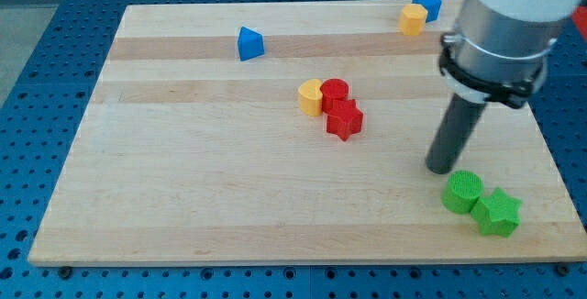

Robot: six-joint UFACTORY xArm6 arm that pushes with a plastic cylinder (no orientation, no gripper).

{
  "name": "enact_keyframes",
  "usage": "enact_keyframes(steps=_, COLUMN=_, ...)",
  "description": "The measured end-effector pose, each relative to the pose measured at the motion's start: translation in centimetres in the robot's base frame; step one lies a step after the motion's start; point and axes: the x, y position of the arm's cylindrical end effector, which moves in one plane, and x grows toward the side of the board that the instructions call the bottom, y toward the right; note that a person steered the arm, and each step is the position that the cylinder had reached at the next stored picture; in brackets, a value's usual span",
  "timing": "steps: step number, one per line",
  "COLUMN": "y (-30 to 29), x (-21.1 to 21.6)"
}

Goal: Push the red star to the bottom center

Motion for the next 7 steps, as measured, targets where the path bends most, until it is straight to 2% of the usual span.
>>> enact_keyframes(steps=2, y=-5.4, x=-7.3)
enact_keyframes(steps=3, y=-8.2, x=-9.7)
enact_keyframes(steps=5, y=-12.4, x=-7.6)
enact_keyframes(steps=7, y=-13.6, x=-2.3)
